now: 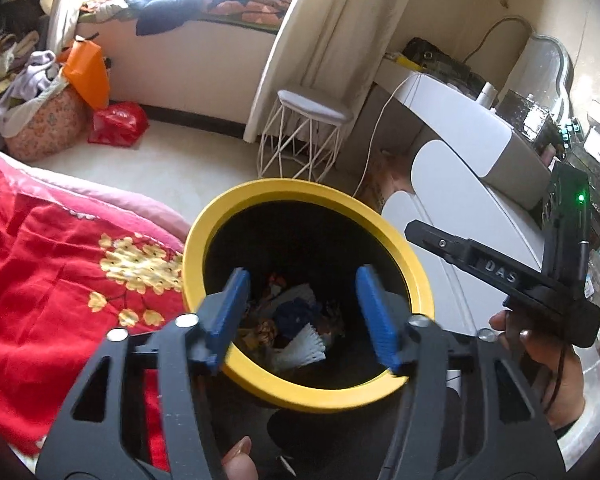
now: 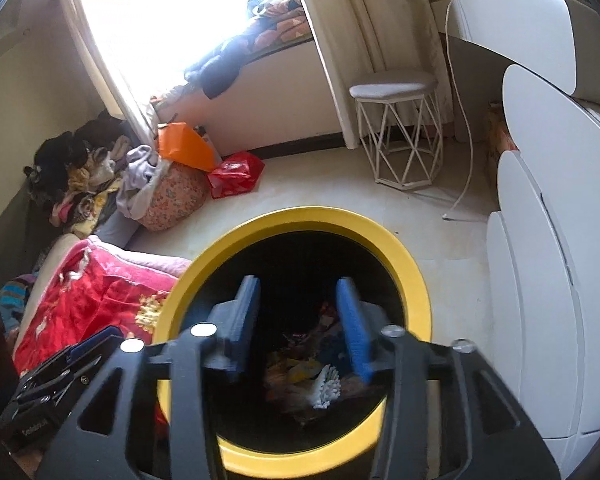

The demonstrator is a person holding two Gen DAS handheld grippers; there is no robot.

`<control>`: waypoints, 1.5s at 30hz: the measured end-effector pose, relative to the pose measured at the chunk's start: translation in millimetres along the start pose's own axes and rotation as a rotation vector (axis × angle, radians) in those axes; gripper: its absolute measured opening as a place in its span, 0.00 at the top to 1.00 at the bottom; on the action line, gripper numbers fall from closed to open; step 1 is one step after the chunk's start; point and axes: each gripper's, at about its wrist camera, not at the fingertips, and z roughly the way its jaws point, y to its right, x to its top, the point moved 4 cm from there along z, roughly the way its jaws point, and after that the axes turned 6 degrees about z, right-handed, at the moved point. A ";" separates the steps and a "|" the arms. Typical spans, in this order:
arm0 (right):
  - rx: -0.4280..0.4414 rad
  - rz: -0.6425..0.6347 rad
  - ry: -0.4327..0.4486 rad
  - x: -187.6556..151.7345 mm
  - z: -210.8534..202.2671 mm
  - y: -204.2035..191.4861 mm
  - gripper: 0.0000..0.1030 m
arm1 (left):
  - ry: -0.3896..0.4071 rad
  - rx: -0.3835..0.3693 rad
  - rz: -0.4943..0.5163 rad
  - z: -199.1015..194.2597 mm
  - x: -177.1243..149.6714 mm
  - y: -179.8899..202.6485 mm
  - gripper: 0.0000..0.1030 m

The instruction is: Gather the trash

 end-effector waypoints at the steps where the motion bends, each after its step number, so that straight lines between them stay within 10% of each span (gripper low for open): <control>1: 0.004 -0.005 0.005 -0.9 -2.1 -2.0 0.53 | 0.005 0.006 0.002 -3.6 -0.3 -0.9 0.39; 6: 0.037 -0.011 0.080 -0.1 -22.3 -13.5 0.34 | 0.058 0.094 0.006 -33.4 -1.8 -10.0 0.15; 14: 0.046 -0.090 0.297 -21.6 -76.5 -40.9 0.06 | 0.120 0.221 -0.041 -82.7 -12.4 -30.5 0.10; 25: 0.087 -0.199 0.566 -51.9 -130.0 -76.7 0.06 | 0.198 0.375 -0.050 -143.3 -34.0 -37.5 0.10; 45: 0.085 -0.281 0.585 -83.3 -142.4 -95.7 0.06 | 0.281 0.448 -0.087 -198.0 -62.7 -53.4 0.10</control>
